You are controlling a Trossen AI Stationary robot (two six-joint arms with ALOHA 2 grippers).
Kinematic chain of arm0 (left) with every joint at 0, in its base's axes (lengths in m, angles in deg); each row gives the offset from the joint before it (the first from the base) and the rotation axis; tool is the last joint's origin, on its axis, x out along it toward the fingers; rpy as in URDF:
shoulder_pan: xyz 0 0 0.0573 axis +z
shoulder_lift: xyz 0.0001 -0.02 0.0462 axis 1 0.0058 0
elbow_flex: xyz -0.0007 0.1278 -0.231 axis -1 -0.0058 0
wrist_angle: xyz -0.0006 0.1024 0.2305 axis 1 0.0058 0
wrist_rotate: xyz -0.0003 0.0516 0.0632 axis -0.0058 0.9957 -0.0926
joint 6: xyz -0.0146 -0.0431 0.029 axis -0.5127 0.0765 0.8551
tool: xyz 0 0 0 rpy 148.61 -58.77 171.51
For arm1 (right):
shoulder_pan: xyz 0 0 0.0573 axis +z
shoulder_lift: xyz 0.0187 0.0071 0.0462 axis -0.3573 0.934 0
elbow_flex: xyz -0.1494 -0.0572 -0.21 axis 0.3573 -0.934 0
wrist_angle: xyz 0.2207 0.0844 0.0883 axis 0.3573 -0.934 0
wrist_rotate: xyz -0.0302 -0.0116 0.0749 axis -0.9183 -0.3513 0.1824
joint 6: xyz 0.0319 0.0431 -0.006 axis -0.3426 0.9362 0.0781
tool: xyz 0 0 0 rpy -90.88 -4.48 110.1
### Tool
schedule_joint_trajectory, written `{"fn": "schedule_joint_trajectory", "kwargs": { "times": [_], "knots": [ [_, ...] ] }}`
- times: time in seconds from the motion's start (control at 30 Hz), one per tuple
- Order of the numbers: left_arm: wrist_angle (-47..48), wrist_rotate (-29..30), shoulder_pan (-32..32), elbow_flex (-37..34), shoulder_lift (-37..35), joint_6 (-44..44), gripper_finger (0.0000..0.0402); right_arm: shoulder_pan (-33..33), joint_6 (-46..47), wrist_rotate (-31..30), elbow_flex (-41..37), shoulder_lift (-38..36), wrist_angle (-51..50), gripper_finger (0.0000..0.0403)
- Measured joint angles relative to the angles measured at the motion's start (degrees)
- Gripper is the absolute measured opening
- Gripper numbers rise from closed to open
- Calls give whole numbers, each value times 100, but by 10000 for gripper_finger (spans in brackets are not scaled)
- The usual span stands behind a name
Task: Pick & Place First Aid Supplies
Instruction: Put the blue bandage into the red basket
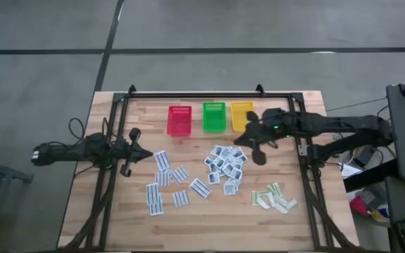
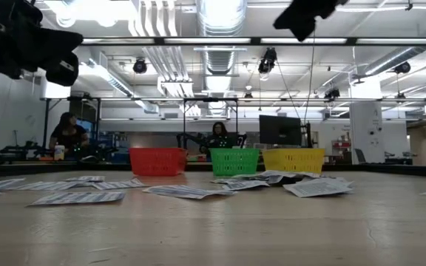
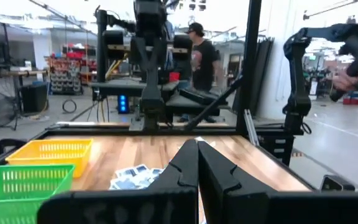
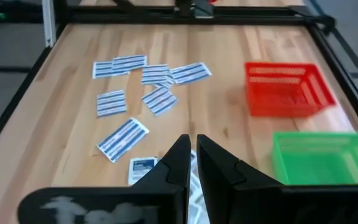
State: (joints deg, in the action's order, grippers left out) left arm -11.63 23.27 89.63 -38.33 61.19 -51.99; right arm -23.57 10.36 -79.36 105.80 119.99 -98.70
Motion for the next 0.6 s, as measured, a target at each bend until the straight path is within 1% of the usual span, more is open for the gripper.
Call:
{"fn": "schedule_joint_trajectory", "kwargs": {
  "times": [0.17,0.2,0.3,0.37,0.43,0.5,0.6],
  "knots": [
    [176,15,2,417,19,328,0,193,-148,63,701,798,18,27],
    [403,40,2,530,31,422,0,233,-160,136,838,956,10,27],
    [1551,293,2,915,69,500,0,376,-218,428,1239,1454,-18,27],
    [2383,426,2,1193,82,506,0,472,-214,465,1518,1814,-148,27],
    [3001,455,2,1371,112,467,0,550,-246,468,1795,2183,-370,27],
    [3359,453,2,1484,115,427,0,608,-378,468,2051,2556,-602,27],
    [3374,452,-2,1539,115,379,0,632,-494,468,2377,3068,-842,27]
  ]
}}
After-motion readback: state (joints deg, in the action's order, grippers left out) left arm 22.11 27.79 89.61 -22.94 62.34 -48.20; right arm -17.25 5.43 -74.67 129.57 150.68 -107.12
